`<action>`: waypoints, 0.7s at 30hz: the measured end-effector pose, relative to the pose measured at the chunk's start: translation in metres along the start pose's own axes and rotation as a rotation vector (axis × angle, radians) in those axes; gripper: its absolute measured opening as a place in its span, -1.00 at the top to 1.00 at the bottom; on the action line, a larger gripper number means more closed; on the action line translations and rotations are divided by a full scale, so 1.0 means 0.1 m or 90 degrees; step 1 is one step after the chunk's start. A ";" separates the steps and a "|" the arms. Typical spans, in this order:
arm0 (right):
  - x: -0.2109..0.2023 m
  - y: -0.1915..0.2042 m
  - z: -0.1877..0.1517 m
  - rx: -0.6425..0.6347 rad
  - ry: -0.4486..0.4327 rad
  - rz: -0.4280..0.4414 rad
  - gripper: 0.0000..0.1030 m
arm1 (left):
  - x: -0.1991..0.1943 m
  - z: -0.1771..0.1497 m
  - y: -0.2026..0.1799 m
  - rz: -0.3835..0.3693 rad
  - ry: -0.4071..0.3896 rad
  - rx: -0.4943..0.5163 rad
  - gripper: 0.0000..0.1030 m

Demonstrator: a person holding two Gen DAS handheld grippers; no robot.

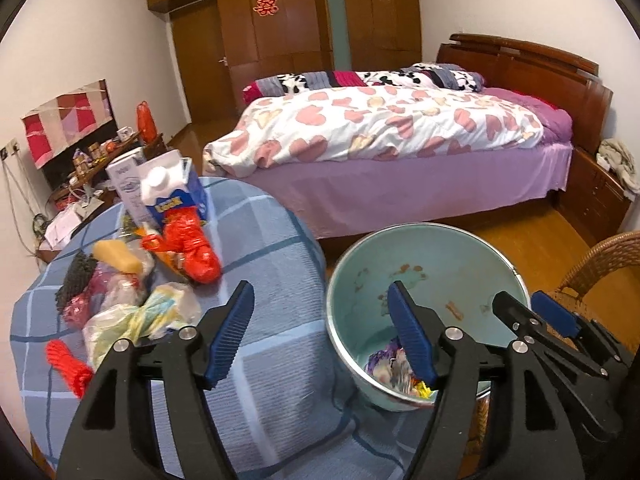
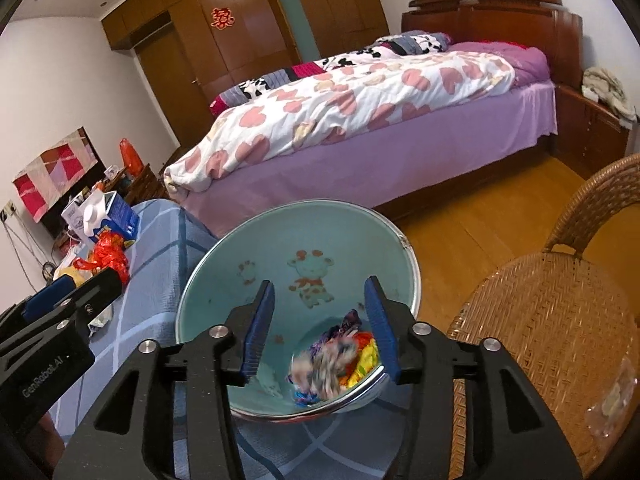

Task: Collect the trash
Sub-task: 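Return both tools to the table above the remaining trash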

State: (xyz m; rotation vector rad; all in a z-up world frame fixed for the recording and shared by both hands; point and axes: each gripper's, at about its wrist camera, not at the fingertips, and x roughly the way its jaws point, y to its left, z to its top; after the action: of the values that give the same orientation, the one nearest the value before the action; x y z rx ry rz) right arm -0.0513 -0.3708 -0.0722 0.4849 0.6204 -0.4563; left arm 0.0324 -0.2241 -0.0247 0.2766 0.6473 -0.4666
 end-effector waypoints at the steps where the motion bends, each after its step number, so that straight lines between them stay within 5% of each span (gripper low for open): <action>1: -0.02 0.03 0.00 -0.004 -0.002 0.000 -0.01 | -0.02 0.00 0.03 0.002 0.001 -0.004 -0.36; 6: -0.13 0.15 0.00 -0.026 -0.021 0.001 -0.20 | -0.14 -0.05 0.18 0.019 -0.006 -0.020 -0.57; 21: -0.25 0.69 -0.11 -0.094 -0.020 0.043 -0.24 | -0.36 -0.24 0.80 0.071 -0.010 -0.082 -0.71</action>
State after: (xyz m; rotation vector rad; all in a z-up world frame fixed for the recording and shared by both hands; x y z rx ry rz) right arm -0.0373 -0.3035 -0.0440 0.3561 0.6016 -0.3510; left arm 0.0344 -0.1342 -0.0124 0.1854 0.6409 -0.3187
